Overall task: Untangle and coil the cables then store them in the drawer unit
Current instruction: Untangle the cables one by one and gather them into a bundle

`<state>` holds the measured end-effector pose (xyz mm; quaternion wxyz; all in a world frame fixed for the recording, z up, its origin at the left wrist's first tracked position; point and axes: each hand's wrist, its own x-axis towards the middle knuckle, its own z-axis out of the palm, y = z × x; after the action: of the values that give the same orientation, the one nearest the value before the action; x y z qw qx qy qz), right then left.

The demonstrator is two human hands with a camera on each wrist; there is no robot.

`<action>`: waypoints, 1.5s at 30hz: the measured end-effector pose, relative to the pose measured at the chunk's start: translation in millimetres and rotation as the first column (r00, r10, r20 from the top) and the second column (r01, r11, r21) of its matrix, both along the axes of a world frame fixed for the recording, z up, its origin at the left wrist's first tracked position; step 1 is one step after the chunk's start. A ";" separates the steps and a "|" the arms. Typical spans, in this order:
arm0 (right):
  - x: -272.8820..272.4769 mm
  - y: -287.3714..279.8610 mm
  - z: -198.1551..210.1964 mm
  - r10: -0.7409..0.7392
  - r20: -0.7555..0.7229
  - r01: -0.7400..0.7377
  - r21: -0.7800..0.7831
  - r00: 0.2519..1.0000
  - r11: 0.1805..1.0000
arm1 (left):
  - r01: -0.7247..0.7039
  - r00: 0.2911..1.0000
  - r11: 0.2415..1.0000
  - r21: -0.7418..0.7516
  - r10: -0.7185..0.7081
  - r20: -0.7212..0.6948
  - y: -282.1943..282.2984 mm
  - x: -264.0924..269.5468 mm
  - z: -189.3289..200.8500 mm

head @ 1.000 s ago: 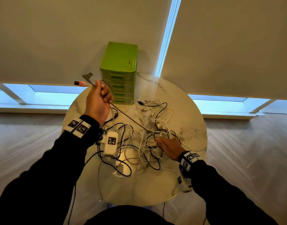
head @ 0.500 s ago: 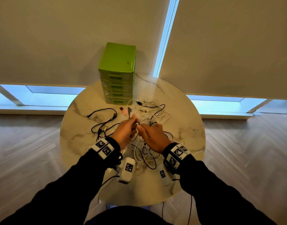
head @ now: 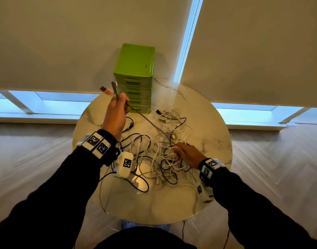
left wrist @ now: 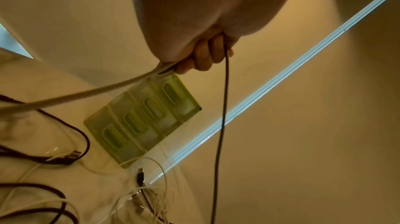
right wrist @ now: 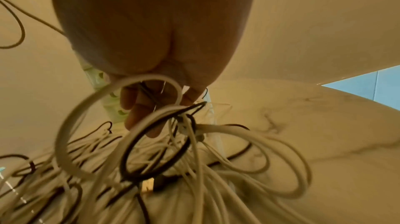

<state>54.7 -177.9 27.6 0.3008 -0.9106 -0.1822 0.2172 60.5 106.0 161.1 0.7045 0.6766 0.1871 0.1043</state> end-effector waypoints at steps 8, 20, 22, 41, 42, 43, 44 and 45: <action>19.3 36.1 44.5 -0.030 0.037 0.022 0.198 0.999 0.980 | 0.228 0.973 0.944 0.237 -0.217 -0.071 -35.8 -31.3 -32.5; 15.2 36.2 44.0 0.261 0.171 -0.264 -0.005 0.950 0.964 | 0.514 0.855 0.797 0.317 -0.449 -0.259 -67.6 -28.1 -59.4; 14.4 36.1 41.7 0.258 0.215 -0.266 0.007 0.942 0.964 | 0.535 0.839 0.801 0.269 -0.466 -0.282 -67.5 -25.4 -61.4; 4.3 39.1 57.5 -0.009 0.032 -0.001 0.296 0.999 0.955 | 0.404 0.906 0.913 0.064 -0.389 -0.169 -60.1 -18.8 -42.5; 2.0 39.4 63.4 -0.008 0.008 0.005 0.304 1.000 0.953 | 0.429 0.895 0.903 0.038 -0.419 -0.152 -72.5 -21.0 -38.4; -0.4 39.8 67.6 -0.018 -0.008 0.020 0.325 1.000 0.946 | 0.445 0.888 0.895 0.015 -0.439 -0.135 -81.6 -22.6 -34.9; -2.9 37.0 70.9 -0.049 -0.006 0.048 0.345 0.999 0.937 | 0.466 0.878 0.885 0.000 -0.462 -0.123 -89.8 -23.0 -32.1; -7.1 29.0 75.0 -0.098 0.019 0.085 0.365 0.995 0.927 | 0.492 0.865 0.870 0.018 -0.486 -0.122 -98.9 -22.4 -30.7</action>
<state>47.6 -148.8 102.5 0.4707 -0.8504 -0.1820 0.1487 38.1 7.1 130.4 0.6794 0.7237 0.0466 -0.1117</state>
